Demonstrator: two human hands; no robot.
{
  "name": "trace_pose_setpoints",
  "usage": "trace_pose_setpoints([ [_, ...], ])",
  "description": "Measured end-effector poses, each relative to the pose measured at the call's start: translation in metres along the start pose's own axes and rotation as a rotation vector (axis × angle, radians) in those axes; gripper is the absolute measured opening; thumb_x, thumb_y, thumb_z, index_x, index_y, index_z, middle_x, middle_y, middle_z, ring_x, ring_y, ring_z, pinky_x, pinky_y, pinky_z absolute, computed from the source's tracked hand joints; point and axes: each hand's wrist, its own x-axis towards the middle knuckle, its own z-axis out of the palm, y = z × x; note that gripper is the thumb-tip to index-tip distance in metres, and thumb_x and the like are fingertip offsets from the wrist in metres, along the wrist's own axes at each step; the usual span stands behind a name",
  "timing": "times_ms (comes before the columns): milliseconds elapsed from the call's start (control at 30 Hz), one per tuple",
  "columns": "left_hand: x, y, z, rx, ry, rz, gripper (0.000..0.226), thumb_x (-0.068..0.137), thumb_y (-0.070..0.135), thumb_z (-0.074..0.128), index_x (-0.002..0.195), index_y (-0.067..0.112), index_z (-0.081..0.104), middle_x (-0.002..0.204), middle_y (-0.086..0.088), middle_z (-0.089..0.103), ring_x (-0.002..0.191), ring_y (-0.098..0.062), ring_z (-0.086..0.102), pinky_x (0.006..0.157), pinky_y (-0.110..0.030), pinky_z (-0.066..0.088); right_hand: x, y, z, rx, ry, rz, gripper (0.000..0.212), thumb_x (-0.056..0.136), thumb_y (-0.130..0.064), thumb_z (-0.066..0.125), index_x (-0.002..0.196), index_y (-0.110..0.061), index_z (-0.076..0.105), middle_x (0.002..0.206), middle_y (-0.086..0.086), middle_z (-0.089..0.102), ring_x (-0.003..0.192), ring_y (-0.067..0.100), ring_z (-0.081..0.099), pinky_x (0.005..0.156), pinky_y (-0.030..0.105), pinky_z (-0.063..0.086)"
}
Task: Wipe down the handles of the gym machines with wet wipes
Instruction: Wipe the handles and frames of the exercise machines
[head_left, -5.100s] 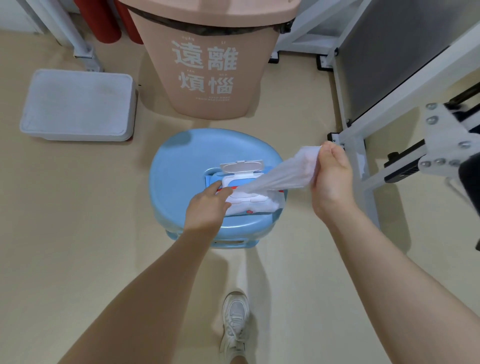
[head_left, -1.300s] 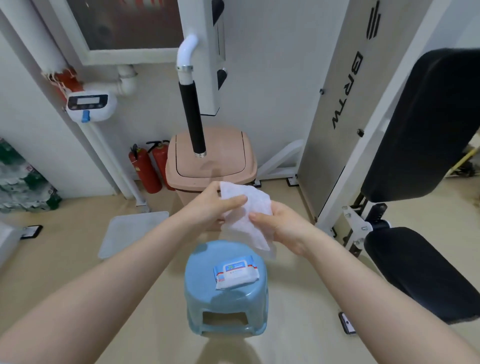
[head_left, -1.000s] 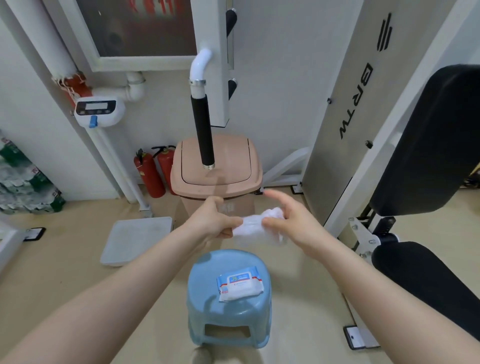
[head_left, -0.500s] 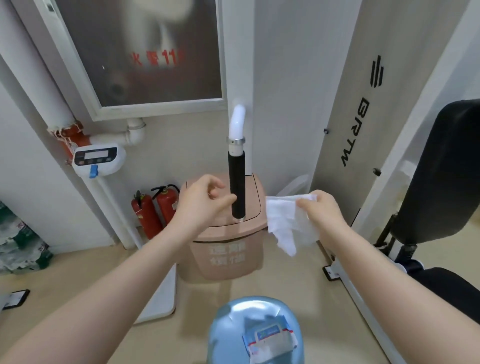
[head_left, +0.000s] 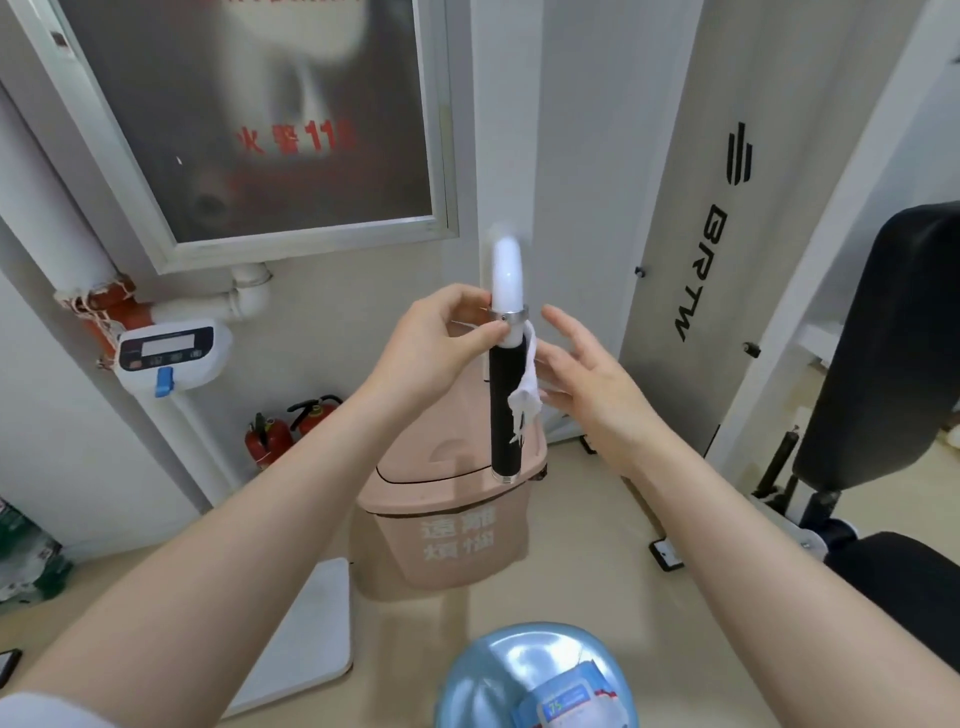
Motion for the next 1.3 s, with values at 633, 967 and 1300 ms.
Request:
trace_pose_setpoints([
  [633,0.000,0.005,0.008,0.085,0.084,-0.018,0.020,0.077,0.015,0.074,0.094,0.021,0.064,0.087,0.002,0.070,0.082,-0.012,0.067,0.076,-0.020,0.049,0.019,0.023,0.007,-0.517,0.085,-0.080,0.023,0.078,-0.039,0.059,0.101,-0.038,0.063,0.097,-0.011,0.071,0.099,0.010,0.063,0.087,0.043,0.051],
  [967,-0.002,0.008,0.017,0.051,0.098,-0.028,0.022,0.077,0.015,0.074,0.091,0.027,0.062,0.086,0.003,0.069,0.085,-0.015,0.067,0.082,-0.024,0.050,0.011,0.053,-0.009,-0.666,0.028,-0.030,0.015,0.082,-0.034,0.061,0.094,-0.027,0.065,0.094,-0.008,0.071,0.093,0.012,0.064,0.085,0.045,0.051],
  [1300,-0.001,0.003,0.016,0.018,0.072,-0.020,0.026,0.079,0.016,0.073,0.102,0.022,0.063,0.090,0.000,0.068,0.079,-0.007,0.065,0.078,-0.016,0.050,-0.008,0.084,-0.002,-0.521,0.042,0.085,0.017,0.083,-0.021,0.065,0.099,-0.025,0.062,0.095,-0.007,0.069,0.093,0.014,0.064,0.081,0.031,0.053],
])
